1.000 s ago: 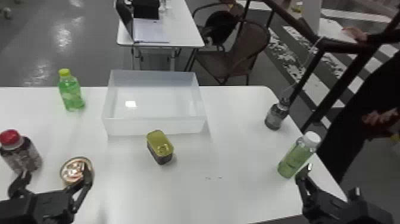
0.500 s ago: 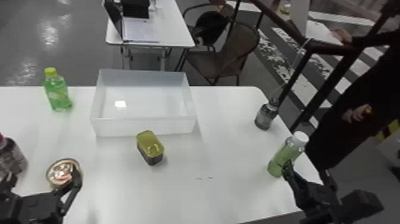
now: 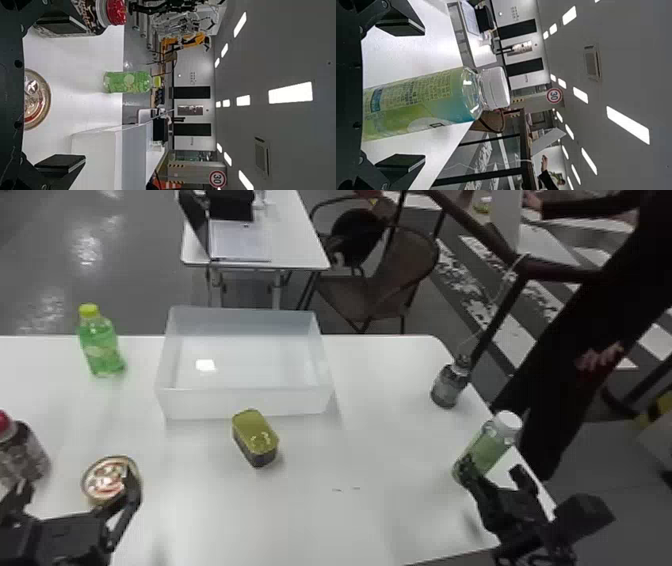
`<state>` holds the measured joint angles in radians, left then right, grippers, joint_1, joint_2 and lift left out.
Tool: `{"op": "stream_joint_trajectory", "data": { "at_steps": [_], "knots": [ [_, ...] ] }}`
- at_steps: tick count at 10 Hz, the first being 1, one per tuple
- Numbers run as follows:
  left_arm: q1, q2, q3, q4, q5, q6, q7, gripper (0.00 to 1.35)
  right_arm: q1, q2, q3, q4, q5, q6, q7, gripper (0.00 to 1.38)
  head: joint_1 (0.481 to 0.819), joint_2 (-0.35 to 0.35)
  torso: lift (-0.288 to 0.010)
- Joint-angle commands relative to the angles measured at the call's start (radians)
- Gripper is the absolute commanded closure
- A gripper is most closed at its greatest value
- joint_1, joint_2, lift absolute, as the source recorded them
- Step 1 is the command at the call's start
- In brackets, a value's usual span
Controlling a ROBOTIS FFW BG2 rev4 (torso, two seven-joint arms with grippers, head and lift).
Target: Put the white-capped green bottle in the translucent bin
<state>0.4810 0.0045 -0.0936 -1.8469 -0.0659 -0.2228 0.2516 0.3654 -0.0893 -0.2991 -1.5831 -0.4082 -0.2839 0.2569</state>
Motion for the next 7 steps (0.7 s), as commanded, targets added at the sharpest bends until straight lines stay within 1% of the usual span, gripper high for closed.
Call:
{"op": "stream_joint_trajectory", "data": {
  "at_steps": [1, 2, 3, 5, 6, 7],
  "knots": [
    [-0.002, 0.0, 0.0, 0.0, 0.002, -0.004, 0.0, 0.15, -0.043, -0.009, 0.0, 0.06, -0.004, -0.001, 0.018, 0.18, 0.695, -0.224, -0.113],
    [0.001, -0.001, 0.0, 0.0, 0.002, -0.006, 0.0, 0.15, -0.079, -0.01, 0.0, 0.094, -0.001, -0.003, 0.041, 0.18, 0.695, -0.222, -0.113],
    [-0.001, -0.001, 0.0, 0.002, 0.003, -0.006, 0.0, 0.15, -0.103, -0.021, -0.002, 0.112, 0.005, -0.001, 0.042, 0.18, 0.695, -0.22, -0.113],
    [-0.001, -0.004, -0.001, 0.006, 0.006, -0.004, 0.0, 0.15, -0.152, -0.058, 0.0, 0.15, 0.002, 0.005, 0.042, 0.19, 0.695, -0.221, -0.113],
    [-0.002, -0.004, 0.0, 0.008, 0.008, -0.006, 0.0, 0.15, -0.157, -0.063, -0.002, 0.126, 0.023, 0.064, 0.042, 0.4, 0.695, -0.227, -0.113],
    [-0.004, -0.006, 0.0, 0.011, 0.012, -0.007, 0.0, 0.15, -0.143, -0.058, -0.002, 0.114, 0.037, 0.078, 0.024, 1.05, 0.695, -0.227, -0.113]
  ]
}}
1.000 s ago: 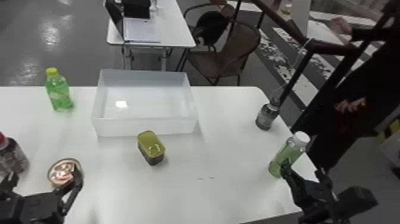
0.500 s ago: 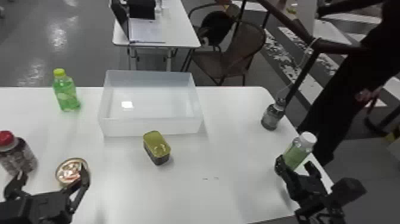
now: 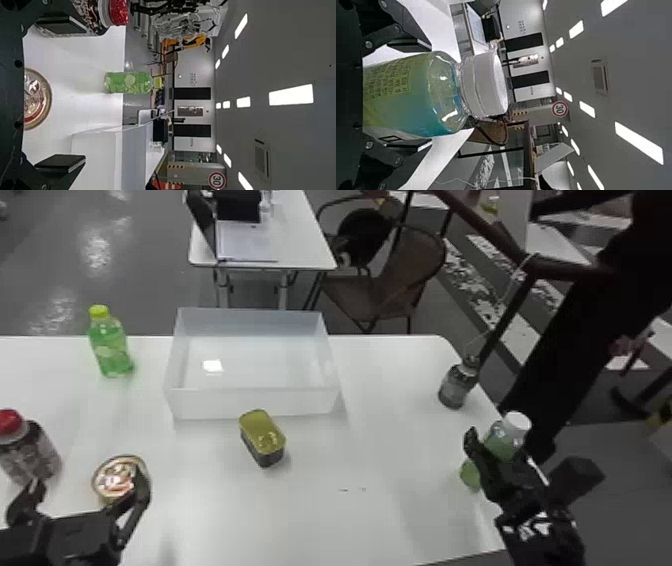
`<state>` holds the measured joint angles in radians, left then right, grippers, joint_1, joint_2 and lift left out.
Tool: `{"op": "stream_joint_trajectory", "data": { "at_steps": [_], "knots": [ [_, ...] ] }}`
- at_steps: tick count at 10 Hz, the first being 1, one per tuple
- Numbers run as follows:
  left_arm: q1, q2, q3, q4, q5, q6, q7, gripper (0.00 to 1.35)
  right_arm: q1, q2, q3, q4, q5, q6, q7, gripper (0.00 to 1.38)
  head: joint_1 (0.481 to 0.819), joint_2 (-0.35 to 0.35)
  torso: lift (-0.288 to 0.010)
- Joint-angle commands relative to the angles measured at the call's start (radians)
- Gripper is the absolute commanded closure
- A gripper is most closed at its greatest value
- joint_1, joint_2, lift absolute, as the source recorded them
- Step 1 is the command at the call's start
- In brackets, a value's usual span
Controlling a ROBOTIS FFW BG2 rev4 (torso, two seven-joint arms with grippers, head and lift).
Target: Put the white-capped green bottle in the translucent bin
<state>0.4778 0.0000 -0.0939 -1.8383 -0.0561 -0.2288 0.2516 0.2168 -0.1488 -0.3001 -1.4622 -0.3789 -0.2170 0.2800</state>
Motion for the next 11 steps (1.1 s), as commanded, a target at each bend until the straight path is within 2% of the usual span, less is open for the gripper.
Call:
{"op": "stream_joint_trajectory", "data": {
  "at_steps": [1, 2, 4, 7, 9, 11],
  "knots": [
    [-0.001, -0.003, 0.002, 0.002, 0.001, -0.006, 0.0, 0.15, 0.027, 0.031, -0.002, -0.018, 0.005, 0.005, -0.024, 1.17, 0.695, -0.226, -0.113],
    [0.002, -0.003, 0.005, 0.002, 0.002, -0.006, 0.0, 0.15, 0.03, 0.046, -0.01, -0.018, 0.008, -0.001, -0.022, 1.17, 0.695, -0.227, -0.113],
    [-0.004, -0.003, 0.005, 0.005, 0.004, -0.004, -0.005, 0.15, 0.024, 0.041, -0.01, -0.038, 0.005, -0.002, 0.004, 1.17, 0.695, -0.221, -0.113],
    [-0.004, -0.003, 0.002, 0.007, 0.009, -0.001, -0.003, 0.15, 0.032, 0.041, -0.007, -0.221, -0.014, 0.042, 0.007, 1.17, 0.695, -0.21, -0.113],
    [-0.012, 0.001, -0.003, 0.008, 0.009, 0.002, -0.003, 0.15, -0.082, 0.041, 0.013, -0.244, -0.014, 0.07, 0.061, 1.17, 0.695, -0.186, -0.113],
    [-0.018, 0.008, -0.009, 0.01, 0.012, 0.009, -0.003, 0.15, -0.214, 0.038, 0.044, -0.176, 0.017, 0.087, 0.068, 1.17, 0.695, -0.16, -0.113]
  ]
}}
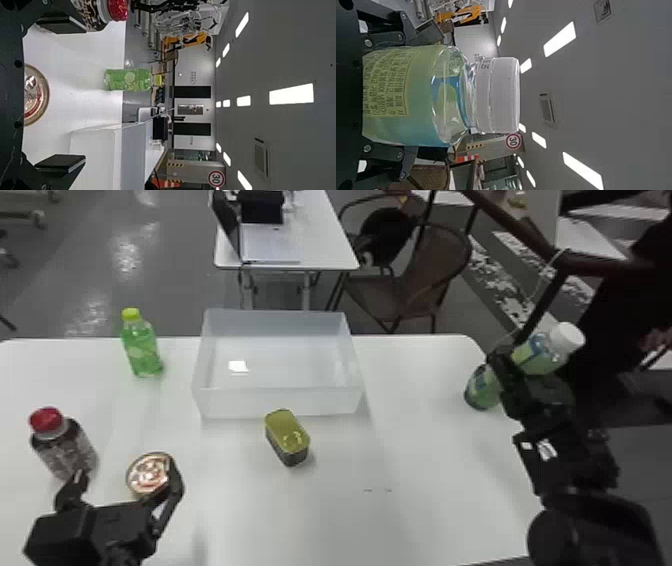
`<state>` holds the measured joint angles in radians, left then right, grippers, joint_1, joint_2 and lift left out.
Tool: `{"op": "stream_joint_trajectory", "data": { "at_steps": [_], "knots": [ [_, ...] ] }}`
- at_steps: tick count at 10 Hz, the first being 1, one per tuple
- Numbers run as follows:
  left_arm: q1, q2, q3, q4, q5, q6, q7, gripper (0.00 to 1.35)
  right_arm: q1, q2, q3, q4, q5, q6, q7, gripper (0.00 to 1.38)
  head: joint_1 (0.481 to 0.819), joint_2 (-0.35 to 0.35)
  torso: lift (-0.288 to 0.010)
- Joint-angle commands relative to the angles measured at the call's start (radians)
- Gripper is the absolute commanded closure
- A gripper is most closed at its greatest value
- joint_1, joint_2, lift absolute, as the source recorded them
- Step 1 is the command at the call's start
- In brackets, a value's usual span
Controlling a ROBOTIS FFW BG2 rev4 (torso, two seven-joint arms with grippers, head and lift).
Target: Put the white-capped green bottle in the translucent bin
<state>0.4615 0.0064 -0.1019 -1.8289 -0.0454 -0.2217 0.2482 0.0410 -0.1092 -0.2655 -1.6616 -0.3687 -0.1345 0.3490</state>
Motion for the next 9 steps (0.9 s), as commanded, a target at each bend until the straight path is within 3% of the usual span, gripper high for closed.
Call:
{"op": "stream_joint_trajectory", "data": {
  "at_steps": [1, 4, 6, 7, 9],
  "knots": [
    [-0.006, 0.004, -0.005, 0.0, -0.001, 0.007, 0.0, 0.15, -0.098, -0.004, 0.025, 0.072, 0.005, 0.004, 0.018, 1.15, 0.695, -0.146, -0.113],
    [-0.012, -0.002, -0.009, 0.0, -0.004, 0.013, 0.0, 0.15, -0.234, -0.018, 0.112, 0.237, -0.064, 0.003, 0.087, 1.12, 0.695, -0.115, -0.113],
    [-0.024, 0.007, -0.018, 0.005, -0.001, 0.015, 0.0, 0.15, -0.346, -0.02, 0.209, 0.433, -0.141, -0.051, 0.186, 1.12, 0.683, -0.075, -0.113],
    [-0.024, 0.009, -0.018, 0.005, 0.004, 0.015, 0.0, 0.15, -0.402, -0.015, 0.27, 0.525, -0.174, -0.073, 0.215, 1.12, 0.679, -0.044, -0.113],
    [-0.024, 0.01, -0.019, 0.01, 0.015, 0.016, 0.0, 0.15, -0.495, 0.009, 0.33, 0.665, -0.144, -0.103, 0.251, 1.11, 0.677, -0.003, -0.113]
  ]
}}
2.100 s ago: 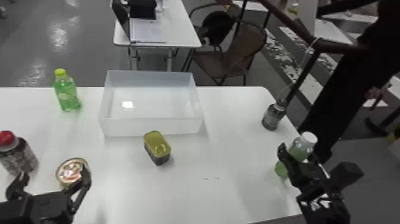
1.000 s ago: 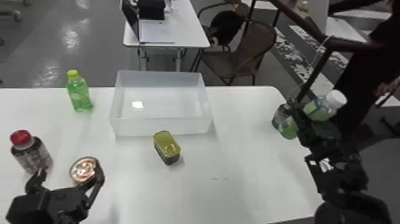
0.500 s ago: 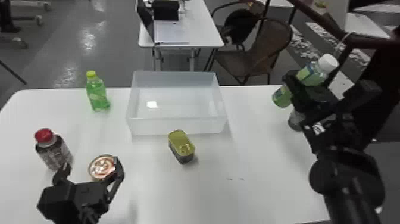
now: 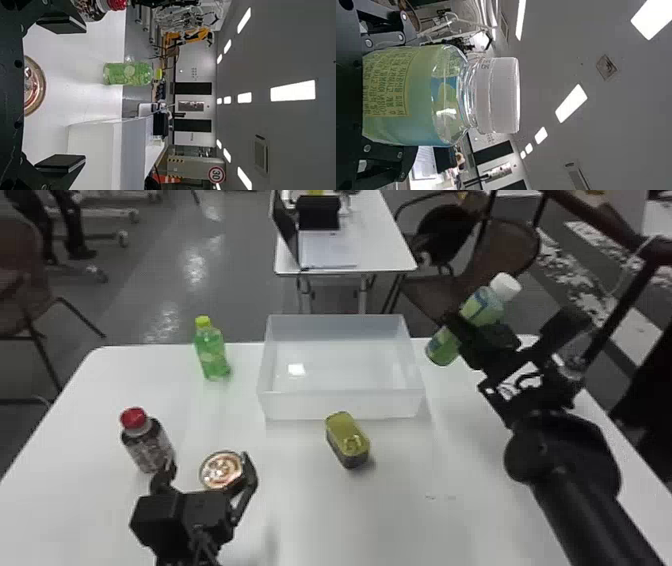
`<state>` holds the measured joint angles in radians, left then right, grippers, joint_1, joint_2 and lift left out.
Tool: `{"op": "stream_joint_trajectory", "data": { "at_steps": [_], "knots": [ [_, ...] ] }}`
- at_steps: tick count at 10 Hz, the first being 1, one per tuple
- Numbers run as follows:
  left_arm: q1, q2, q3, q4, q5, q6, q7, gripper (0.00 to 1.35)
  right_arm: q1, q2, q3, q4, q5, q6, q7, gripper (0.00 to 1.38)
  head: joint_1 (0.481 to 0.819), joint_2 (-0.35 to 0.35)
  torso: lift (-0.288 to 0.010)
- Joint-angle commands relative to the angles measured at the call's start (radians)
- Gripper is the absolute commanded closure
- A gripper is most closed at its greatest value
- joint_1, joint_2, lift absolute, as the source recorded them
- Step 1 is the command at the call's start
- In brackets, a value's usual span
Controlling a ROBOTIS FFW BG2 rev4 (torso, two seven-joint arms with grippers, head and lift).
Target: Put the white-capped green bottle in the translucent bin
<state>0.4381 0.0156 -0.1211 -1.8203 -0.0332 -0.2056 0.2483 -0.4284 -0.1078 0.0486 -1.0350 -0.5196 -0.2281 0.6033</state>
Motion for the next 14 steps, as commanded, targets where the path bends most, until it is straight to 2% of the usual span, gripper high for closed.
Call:
{"op": "stream_joint_trajectory", "data": {
  "at_steps": [1, 2, 5, 10, 11, 12, 13, 14],
  "knots": [
    [-0.001, 0.001, -0.002, 0.003, 0.006, 0.002, 0.0, 0.15, -0.075, 0.026, 0.016, 0.096, 0.073, 0.001, 0.024, 1.11, 0.676, 0.021, -0.113],
    [-0.004, 0.001, -0.003, 0.007, 0.009, 0.005, 0.0, 0.15, -0.141, 0.033, 0.036, 0.17, 0.133, 0.042, 0.079, 1.11, 0.674, 0.044, -0.113],
    [-0.013, 0.007, -0.012, 0.018, 0.021, 0.006, 0.0, 0.15, -0.231, 0.017, 0.146, 0.268, 0.279, 0.107, 0.113, 1.11, 0.679, 0.106, -0.113],
    [-0.038, 0.015, -0.035, 0.056, 0.078, -0.032, 0.0, 0.15, -0.273, -0.044, 0.27, 0.365, 0.311, 0.069, 0.11, 1.09, 0.695, 0.109, -0.113],
    [-0.036, 0.018, -0.035, 0.058, 0.079, -0.034, -0.001, 0.15, -0.283, -0.05, 0.277, 0.372, 0.309, 0.07, 0.112, 0.82, 0.695, 0.106, -0.113],
    [-0.038, 0.02, -0.038, 0.058, 0.082, -0.031, -0.001, 0.15, -0.283, -0.052, 0.277, 0.374, 0.305, 0.067, 0.113, 0.33, 0.695, 0.101, -0.113],
    [-0.042, 0.018, -0.04, 0.059, 0.081, -0.032, -0.001, 0.15, -0.283, -0.052, 0.275, 0.375, 0.293, 0.064, 0.113, 0.0, 0.695, 0.098, -0.113],
    [-0.044, 0.017, -0.038, 0.061, 0.081, -0.035, -0.003, 0.15, -0.279, -0.049, 0.277, 0.385, 0.247, 0.058, 0.113, 0.0, 0.695, 0.095, -0.113]
  ]
}}
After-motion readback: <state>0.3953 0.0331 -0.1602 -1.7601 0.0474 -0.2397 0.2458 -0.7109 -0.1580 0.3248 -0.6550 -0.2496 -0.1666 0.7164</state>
